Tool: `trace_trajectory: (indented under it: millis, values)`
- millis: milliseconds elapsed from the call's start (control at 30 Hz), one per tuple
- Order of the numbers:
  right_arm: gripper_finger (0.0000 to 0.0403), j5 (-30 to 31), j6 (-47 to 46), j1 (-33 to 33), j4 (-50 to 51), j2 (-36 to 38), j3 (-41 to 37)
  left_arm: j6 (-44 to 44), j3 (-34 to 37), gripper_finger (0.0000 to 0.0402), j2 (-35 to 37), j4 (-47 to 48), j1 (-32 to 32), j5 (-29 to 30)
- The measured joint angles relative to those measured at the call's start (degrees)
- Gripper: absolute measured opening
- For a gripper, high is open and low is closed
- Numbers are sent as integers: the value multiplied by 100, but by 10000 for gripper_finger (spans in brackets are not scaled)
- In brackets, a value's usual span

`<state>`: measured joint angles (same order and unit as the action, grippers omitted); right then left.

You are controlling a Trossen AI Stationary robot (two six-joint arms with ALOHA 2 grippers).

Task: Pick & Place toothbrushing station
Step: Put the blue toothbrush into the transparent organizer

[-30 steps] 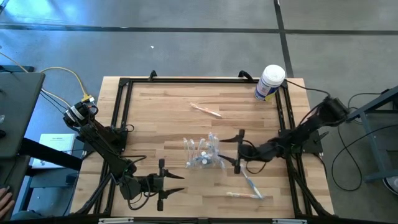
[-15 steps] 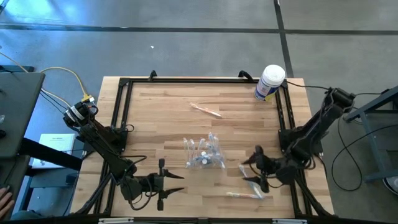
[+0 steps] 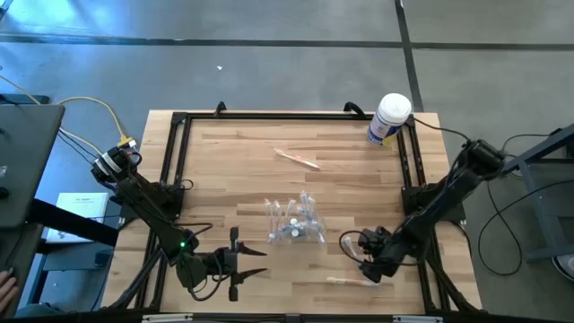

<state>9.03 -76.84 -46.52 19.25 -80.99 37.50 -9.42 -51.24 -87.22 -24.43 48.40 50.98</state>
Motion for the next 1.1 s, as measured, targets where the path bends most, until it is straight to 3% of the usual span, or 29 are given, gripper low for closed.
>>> trace_trajectory:
  millis: [300,600,800,1000,1100]
  values:
    - [270,-439,-116,583,-12,-713,33,-3,0,163,0,24,15,0]
    - [251,-206,153,629,313,-789,41,-5,0,163,0,52,26,-22]
    - [169,-156,164,627,366,-795,21,-5,0,163,0,50,28,-23]
    - [32,-189,336,629,445,-800,7,-5,0,163,0,50,28,-24]
    - [22,-151,461,629,436,-798,10,-5,0,163,0,50,28,-24]
